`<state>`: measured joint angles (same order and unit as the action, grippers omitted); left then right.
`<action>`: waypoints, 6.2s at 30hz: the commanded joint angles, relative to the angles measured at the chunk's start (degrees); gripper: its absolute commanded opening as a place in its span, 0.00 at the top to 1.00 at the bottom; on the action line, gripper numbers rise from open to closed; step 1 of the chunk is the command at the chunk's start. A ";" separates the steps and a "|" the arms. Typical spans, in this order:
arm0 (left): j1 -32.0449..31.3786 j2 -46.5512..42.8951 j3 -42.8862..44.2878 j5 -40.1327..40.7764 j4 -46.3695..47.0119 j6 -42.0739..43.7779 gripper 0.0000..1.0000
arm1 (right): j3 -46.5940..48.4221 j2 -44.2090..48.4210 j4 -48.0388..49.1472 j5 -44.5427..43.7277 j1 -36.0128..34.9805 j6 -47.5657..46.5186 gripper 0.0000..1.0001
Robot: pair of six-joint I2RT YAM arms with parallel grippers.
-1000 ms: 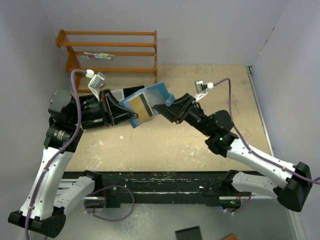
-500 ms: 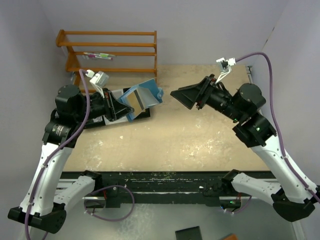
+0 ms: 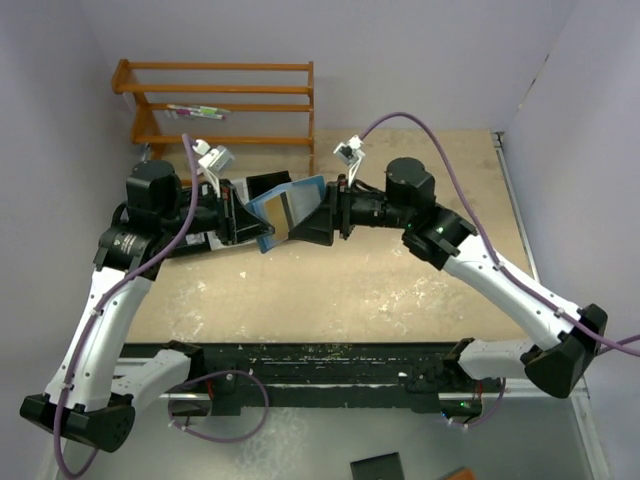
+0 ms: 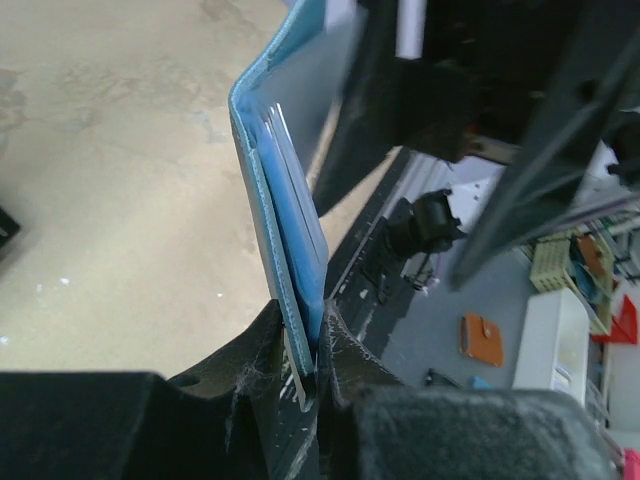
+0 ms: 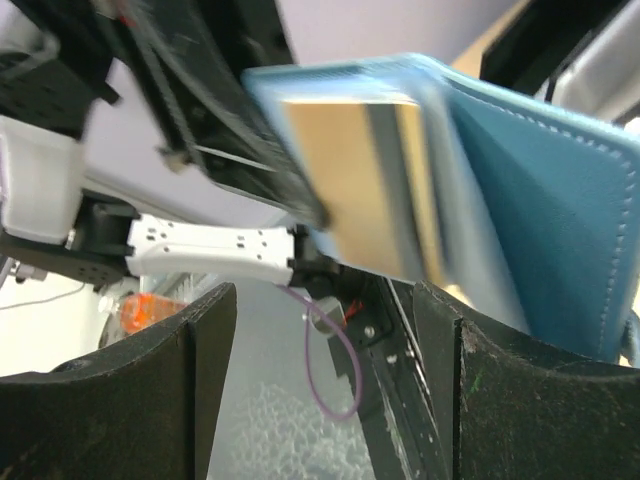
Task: Take the credit cards out of the card holder
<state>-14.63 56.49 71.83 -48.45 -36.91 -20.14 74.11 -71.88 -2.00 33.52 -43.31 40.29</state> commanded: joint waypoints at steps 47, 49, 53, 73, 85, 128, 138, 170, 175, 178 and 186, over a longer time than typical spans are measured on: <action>0.39 2.72 3.54 -30.71 3.94 -0.06 1.00 | -12.78 3.02 35.21 17.29 2.22 14.36 0.72; 0.39 3.04 3.83 -30.61 4.18 -0.39 1.00 | -12.66 2.89 33.17 16.57 1.32 12.84 0.72; 0.39 3.36 4.11 -30.68 4.15 -0.54 1.00 | -13.96 3.02 32.76 15.67 1.05 12.63 0.91; 0.40 2.42 3.81 -29.69 3.20 -0.22 0.94 | -18.46 10.15 28.76 12.72 3.76 12.28 1.00; 0.39 2.65 3.76 -25.65 3.19 -1.18 1.00 | -20.67 6.41 41.56 12.19 4.54 20.34 0.83; 0.77 6.70 17.09 15.19 -28.63 32.25 1.00 | -6.19 6.39 0.72 16.72 25.97 -3.06 1.00; 0.83 2.08 10.60 28.85 -27.74 35.53 1.00 | 7.36 -16.18 -2.33 3.19 20.18 -10.15 1.00; 0.83 -0.88 14.19 -2.54 -31.99 33.99 1.00 | 51.90 -63.71 -20.24 -14.32 9.23 -14.29 0.66; 0.86 -0.76 14.50 -3.10 -32.22 33.95 1.00 | 50.36 -60.23 -20.92 -15.86 9.29 -15.73 0.53; 0.83 -0.85 14.52 -3.39 -32.34 33.94 1.00 | 48.10 -56.10 -20.33 -18.21 9.29 -16.55 0.52; 0.88 -0.74 14.94 -3.75 -32.42 34.12 1.00 | 42.52 -51.30 -17.81 -25.95 9.10 -17.35 0.51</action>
<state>-14.00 56.25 84.12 -49.47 -70.52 14.09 118.28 -126.08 -22.13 11.81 -34.11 24.32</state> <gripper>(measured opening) 0.185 0.488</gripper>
